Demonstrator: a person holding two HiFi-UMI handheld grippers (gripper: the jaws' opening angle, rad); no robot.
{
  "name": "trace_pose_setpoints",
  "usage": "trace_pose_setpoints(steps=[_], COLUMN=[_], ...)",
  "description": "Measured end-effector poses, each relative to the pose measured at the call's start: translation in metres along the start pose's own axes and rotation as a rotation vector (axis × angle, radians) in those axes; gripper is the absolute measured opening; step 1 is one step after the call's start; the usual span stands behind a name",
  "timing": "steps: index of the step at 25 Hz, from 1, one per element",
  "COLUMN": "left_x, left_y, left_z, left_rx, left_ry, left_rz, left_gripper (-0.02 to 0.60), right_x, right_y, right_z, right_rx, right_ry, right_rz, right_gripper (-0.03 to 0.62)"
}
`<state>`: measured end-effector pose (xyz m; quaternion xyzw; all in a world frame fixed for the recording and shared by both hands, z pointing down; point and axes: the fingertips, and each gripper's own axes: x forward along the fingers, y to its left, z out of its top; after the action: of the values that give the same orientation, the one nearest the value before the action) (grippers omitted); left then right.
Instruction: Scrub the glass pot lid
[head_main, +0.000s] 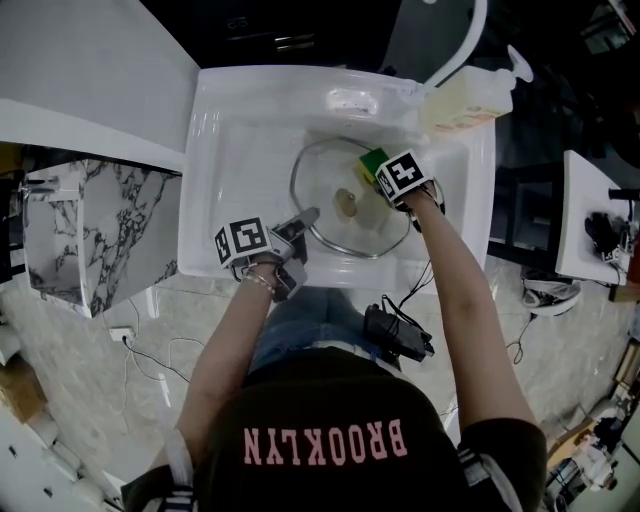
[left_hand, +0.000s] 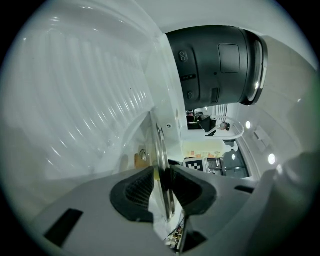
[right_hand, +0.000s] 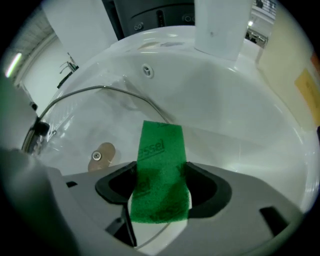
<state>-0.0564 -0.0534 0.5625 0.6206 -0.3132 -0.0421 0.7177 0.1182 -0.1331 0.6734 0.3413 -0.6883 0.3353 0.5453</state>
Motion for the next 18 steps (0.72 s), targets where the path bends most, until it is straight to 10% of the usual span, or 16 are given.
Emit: trace_pose_setpoints(steps=[5, 18], left_x=[-0.001, 0.0], left_y=[0.002, 0.004], left_z=[-0.002, 0.0], left_rx=[-0.015, -0.028], left_ry=[-0.006, 0.014], left_rz=[0.004, 0.095], left_gripper=[0.095, 0.086], right_x=[-0.029, -0.124], right_y=[0.006, 0.099], right_z=[0.006, 0.007], right_rx=[0.014, 0.096], right_ry=[-0.087, -0.229], right_rz=[0.012, 0.415], right_gripper=[0.296, 0.296])
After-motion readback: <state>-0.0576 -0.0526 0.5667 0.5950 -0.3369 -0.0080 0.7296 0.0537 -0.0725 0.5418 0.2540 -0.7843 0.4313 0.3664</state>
